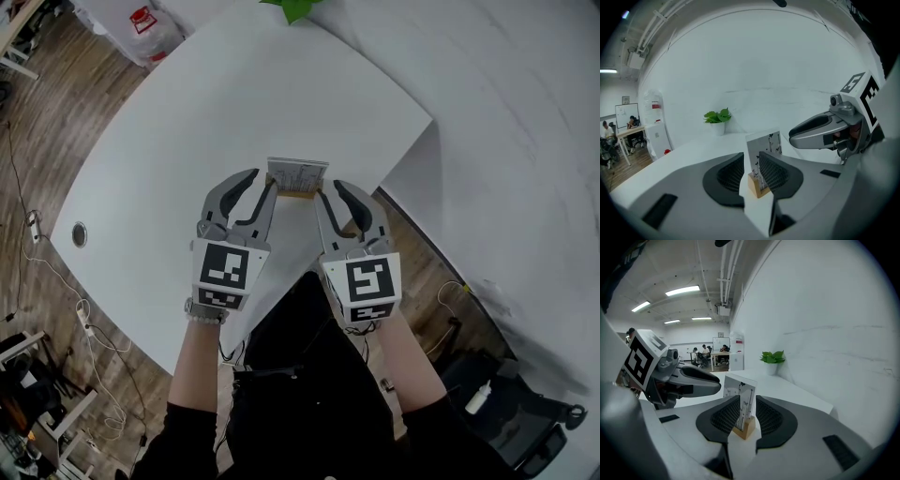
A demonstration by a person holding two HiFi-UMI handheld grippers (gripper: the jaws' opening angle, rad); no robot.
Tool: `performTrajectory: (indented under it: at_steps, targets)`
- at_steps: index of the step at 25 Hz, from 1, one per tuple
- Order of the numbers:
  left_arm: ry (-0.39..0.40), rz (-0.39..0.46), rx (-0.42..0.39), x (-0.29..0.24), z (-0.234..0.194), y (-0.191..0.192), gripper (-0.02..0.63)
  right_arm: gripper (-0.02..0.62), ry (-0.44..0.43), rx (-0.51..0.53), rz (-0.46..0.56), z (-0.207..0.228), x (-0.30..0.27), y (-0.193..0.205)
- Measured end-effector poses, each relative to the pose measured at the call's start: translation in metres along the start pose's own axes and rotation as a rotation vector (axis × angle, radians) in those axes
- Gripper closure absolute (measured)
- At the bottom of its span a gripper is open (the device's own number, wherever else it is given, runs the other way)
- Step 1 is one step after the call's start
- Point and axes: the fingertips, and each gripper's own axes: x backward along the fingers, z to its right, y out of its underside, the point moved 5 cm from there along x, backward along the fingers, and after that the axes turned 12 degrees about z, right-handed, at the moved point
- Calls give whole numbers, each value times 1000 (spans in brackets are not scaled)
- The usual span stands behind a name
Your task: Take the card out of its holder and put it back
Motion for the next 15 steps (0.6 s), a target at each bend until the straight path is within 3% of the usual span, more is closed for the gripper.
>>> performTrajectory:
  at_steps: [15]
  targets:
    - [16, -39, 4, -17, 3, 20, 511, 474, -5, -1, -40, 2, -25, 20]
